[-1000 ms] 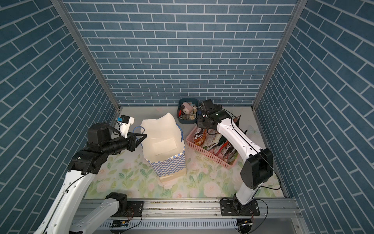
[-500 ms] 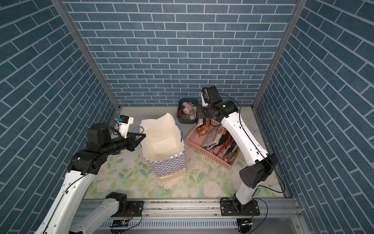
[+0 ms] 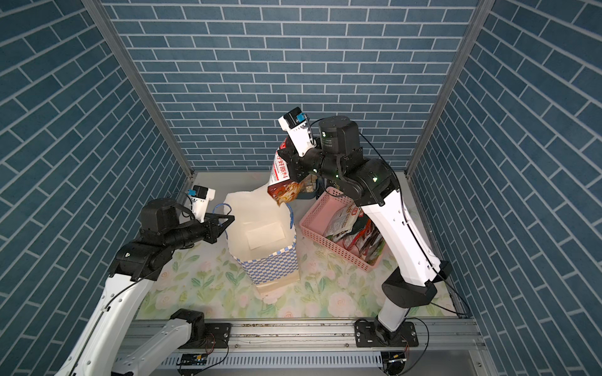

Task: Place the condiment packets inside the bag
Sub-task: Place the condiment packet in the paper bag.

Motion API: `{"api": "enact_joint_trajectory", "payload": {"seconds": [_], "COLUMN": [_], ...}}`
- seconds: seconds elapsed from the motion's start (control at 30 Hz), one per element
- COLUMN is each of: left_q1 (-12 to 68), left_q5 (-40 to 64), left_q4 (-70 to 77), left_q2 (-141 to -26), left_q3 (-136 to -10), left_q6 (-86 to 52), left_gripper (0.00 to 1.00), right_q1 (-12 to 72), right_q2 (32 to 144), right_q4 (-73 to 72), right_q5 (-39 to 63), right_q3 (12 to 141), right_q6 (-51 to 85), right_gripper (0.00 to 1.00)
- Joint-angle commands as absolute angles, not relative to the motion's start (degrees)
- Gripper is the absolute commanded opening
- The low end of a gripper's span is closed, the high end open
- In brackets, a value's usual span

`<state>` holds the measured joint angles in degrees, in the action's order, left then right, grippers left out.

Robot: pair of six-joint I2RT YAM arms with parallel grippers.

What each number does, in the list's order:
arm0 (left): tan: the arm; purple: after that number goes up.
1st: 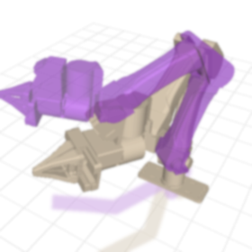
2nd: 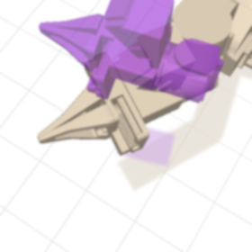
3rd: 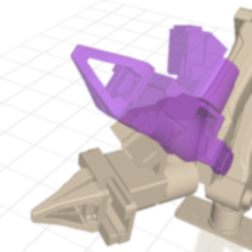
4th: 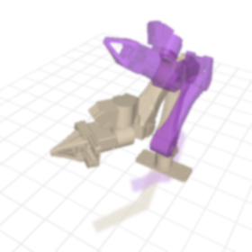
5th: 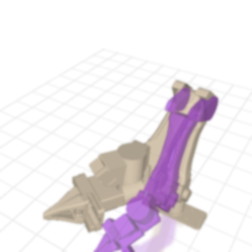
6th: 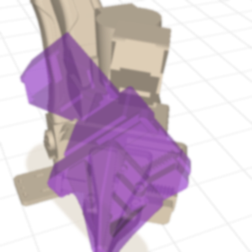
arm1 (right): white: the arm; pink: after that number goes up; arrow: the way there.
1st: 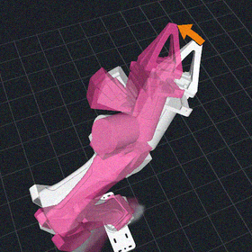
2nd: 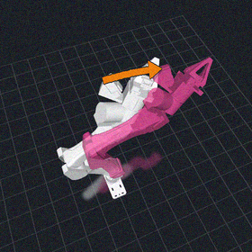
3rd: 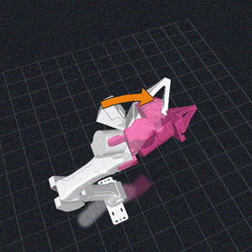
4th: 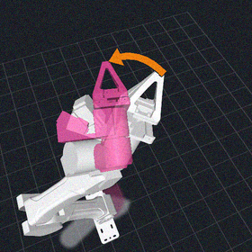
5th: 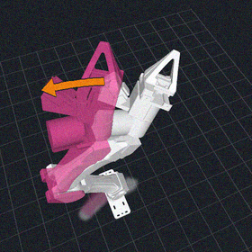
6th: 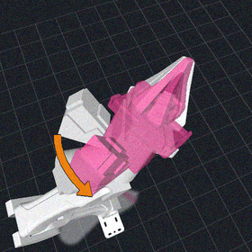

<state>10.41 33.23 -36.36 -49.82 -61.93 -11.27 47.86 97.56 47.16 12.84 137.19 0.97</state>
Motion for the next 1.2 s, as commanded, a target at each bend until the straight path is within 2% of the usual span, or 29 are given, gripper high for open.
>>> {"api": "enact_joint_trajectory", "payload": {"seconds": [0.0,0.63,0.9,1.17], "left_q1": [10.11,10.11,10.11,10.11], "left_q5": [32.71,32.34,32.43,32.26], "left_q4": [-37.13,-37.53,-37.52,-37.62], "left_q2": [-49.21,-49.00,-49.46,-49.49], "left_q3": [-61.30,-61.87,-62.09,-62.40], "left_q6": [-10.36,-10.31,-10.24,-10.20], "left_gripper": [0.00,0.00,0.00,0.00], "right_q1": [49.33,50.89,50.84,50.90], "right_q2": [95.26,98.59,101.24,102.83], "right_q4": [32.90,39.44,46.88,49.18], "right_q5": [23.12,32.71,32.16,24.35], "right_q3": [138.76,133.58,131.93,129.33], "right_q6": [-2.32,-4.41,-7.54,-8.08], "right_gripper": [0.00,0.00,0.00,0.00]}}
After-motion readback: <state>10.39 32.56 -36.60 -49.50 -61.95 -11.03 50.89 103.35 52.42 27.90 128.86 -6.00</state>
